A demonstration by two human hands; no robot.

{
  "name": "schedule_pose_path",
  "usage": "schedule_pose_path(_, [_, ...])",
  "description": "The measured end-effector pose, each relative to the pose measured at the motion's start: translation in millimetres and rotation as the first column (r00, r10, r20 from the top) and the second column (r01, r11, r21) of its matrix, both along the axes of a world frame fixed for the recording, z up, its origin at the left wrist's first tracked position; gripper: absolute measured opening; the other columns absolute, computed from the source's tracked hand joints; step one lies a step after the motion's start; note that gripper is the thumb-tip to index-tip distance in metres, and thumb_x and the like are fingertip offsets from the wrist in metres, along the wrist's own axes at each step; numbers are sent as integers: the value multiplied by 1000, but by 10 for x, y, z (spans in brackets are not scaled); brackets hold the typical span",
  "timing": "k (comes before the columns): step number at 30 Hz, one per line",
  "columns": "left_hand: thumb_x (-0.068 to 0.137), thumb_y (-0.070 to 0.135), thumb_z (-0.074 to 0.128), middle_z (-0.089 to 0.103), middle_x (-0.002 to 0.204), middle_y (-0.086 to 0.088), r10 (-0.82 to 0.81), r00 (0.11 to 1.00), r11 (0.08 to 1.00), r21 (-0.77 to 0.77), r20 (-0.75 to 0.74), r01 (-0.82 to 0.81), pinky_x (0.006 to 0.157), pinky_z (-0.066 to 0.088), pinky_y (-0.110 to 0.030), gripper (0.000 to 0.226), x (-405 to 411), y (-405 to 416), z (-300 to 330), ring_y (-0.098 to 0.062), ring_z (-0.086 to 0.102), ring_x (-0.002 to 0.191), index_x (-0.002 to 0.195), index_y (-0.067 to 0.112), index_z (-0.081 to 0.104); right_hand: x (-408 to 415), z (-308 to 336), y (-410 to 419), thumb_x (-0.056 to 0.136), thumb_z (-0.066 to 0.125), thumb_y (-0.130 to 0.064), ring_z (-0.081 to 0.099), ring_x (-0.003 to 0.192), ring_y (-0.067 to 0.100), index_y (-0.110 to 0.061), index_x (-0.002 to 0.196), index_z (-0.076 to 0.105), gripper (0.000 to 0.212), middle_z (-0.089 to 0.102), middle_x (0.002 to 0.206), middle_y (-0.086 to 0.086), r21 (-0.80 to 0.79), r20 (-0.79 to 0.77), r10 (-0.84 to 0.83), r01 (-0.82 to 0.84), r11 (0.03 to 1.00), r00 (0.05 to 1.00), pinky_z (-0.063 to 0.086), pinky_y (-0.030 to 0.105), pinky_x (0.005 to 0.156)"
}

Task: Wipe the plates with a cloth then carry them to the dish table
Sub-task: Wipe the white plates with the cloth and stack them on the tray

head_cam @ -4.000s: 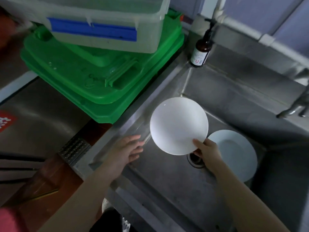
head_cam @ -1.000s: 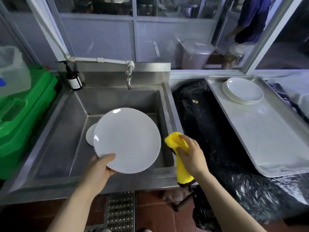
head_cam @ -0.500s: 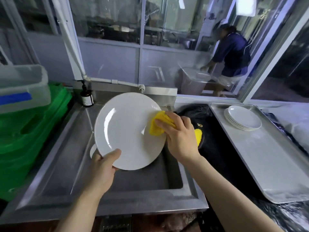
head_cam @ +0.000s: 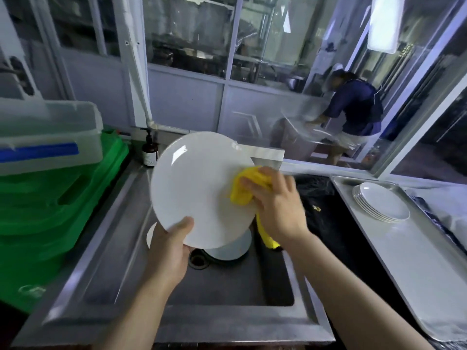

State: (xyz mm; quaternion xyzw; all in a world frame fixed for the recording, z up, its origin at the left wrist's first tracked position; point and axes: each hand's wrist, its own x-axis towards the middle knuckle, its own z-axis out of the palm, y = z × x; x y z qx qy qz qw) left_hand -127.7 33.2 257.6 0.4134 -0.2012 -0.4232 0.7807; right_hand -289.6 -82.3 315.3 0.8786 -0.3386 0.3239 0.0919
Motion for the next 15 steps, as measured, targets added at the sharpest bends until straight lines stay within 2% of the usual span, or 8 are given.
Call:
schedule_pose_path(3, [94, -4, 44, 75, 100, 5, -25, 1000, 999, -35, 5, 25, 69, 60, -31, 38, -9, 0, -2, -13, 71, 92, 104, 25, 67, 113, 79, -12, 81, 63, -14, 53, 91, 44, -28, 117, 69, 39, 56, 123, 17, -12, 62, -69, 70, 997, 996, 51, 46, 78])
schedule_pose_path(6, [88, 17, 53, 74, 106, -1, -19, 999, 998, -55, -32, 17, 74, 60, -34, 29, 33, -51, 5, -17, 71, 96, 116, 19, 62, 288, -76, 293, 77, 71, -17, 56, 86, 41, -28, 118, 68, 43, 60, 118, 15, -38, -15, 126, -127, 991, 992, 54, 43, 70])
schedule_pose_path(8, [83, 34, 54, 74, 107, -6, -8, 999, 999, -53, -52, 6, 74, 59, -33, 43, 77, -59, -4, -21, 70, 97, 120, 12, 62, 378, -228, 527, 75, 69, -12, 57, 84, 38, -27, 119, 67, 47, 61, 117, 12, 19, -56, 277, -277, 961, 959, 54, 42, 64])
schedule_pose_path(10, [83, 41, 53, 73, 107, -7, -5, 999, 999, -50, -42, 3, 73, 59, -32, 47, 109, -64, -3, -22, 70, 98, 118, 11, 63, 404, -272, 613, 75, 66, -9, 57, 85, 35, -28, 120, 67, 49, 61, 117, 11, 79, -71, 341, -336, 939, 937, 54, 41, 64])
schedule_pose_path(13, [82, 37, 53, 74, 105, -3, -31, 999, 998, -64, -16, 30, 71, 59, -31, 39, 136, -70, 22, -18, 71, 96, 115, 18, 63, 348, -120, 401, 80, 68, -15, 58, 89, 38, -32, 118, 68, 41, 62, 119, 10, 79, -132, 316, -308, 948, 939, 55, 42, 67])
schedule_pose_path(15, [82, 35, 53, 75, 102, 4, -48, 999, 997, -59, 2, 48, 67, 59, -29, 35, 144, -79, 22, -13, 71, 94, 113, 23, 61, 298, 23, 165, 83, 68, -14, 55, 94, 40, -32, 119, 68, 40, 59, 122, 10, 66, -100, 176, -170, 983, 979, 52, 42, 77])
